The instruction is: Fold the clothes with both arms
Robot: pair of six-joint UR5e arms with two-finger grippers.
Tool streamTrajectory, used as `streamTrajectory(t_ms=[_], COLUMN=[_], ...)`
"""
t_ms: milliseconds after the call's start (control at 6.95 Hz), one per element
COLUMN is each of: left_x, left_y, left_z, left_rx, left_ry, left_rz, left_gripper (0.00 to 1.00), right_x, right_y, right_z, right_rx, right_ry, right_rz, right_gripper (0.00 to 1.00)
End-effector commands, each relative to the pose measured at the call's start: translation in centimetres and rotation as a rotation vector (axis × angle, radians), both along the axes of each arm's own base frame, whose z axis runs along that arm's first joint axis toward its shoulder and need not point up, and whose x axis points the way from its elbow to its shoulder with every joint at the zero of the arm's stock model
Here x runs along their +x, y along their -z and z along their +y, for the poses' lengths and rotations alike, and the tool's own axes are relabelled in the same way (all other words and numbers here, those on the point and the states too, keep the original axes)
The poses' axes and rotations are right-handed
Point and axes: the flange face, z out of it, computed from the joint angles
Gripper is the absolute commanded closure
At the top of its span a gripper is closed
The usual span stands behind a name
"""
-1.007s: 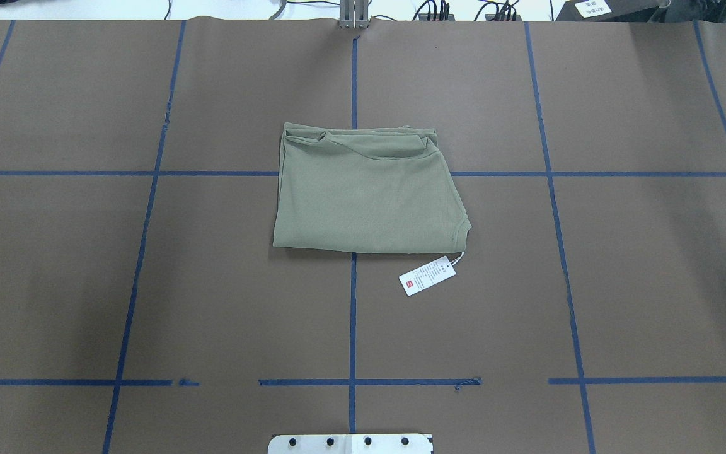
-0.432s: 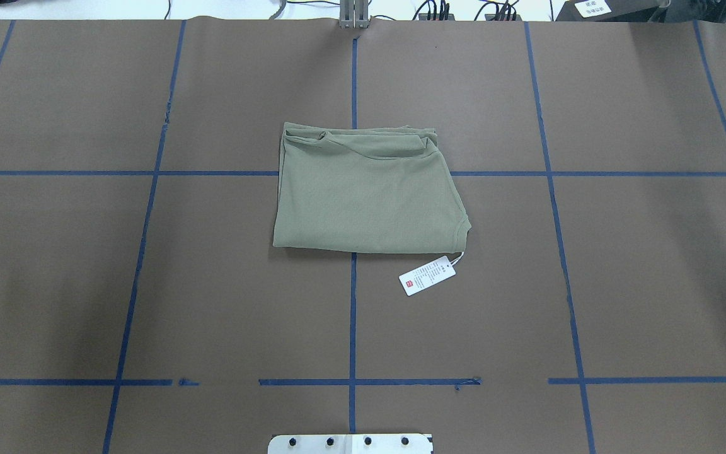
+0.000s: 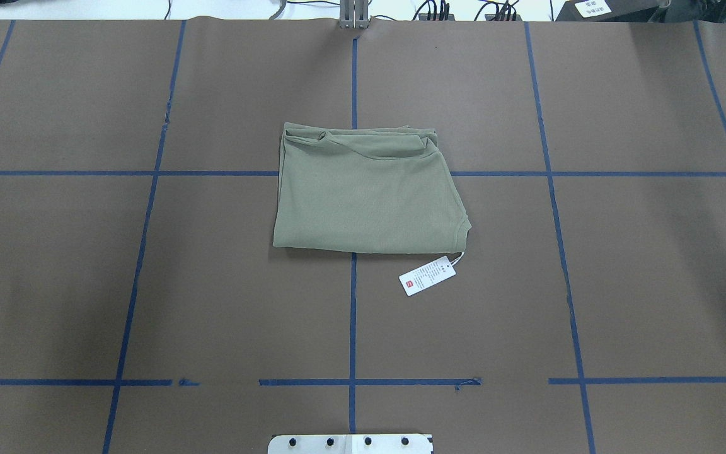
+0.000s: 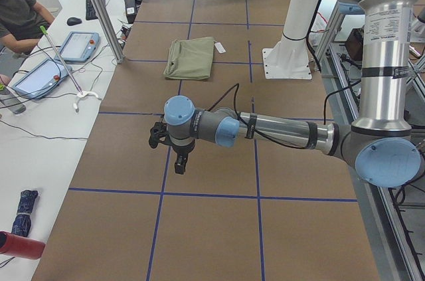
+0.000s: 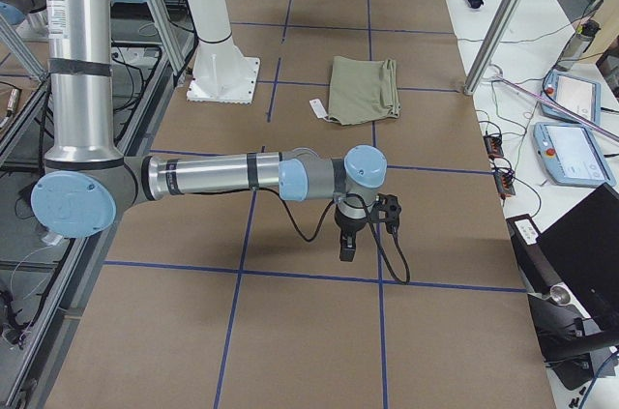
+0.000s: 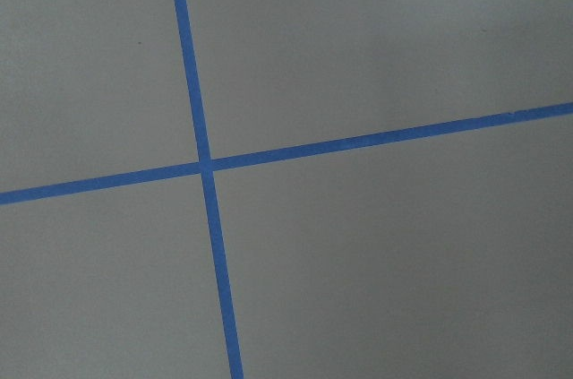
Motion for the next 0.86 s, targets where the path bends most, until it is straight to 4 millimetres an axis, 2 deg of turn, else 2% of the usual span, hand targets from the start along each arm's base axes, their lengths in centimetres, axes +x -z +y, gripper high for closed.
streamTrajectory(t_ms=[0,288,432,720], left_x=[0.0,-0.2,-0.2,-0.6], left_y=[-0.2,-0.2,-1.8,-1.0], left_z=[0.0,0.3,0.5,0.4], left_rx=[-0.024,-0.027,-0.058,-0.027], left_ry=[-0.002,0.003,0.003,0.017], left_rz=[-0.004,-0.004,-0.012,-0.074], left_gripper=[0.00,0.00,0.00,0.00], right_x=[-0.3,-0.7,-0.8,-0.9], right_y=[1.0,2.4,2.7,2.2], right_z=[-0.6,-1.4,-1.3,-1.3], right_rx=[0.016,0.035,0.037,0.027], right_ry=[0.002,0.007,0.009,0.010], right_rz=[-0.023,-0.058,-0.078,-0.080], right_gripper=[0.00,0.00,0.00,0.00])
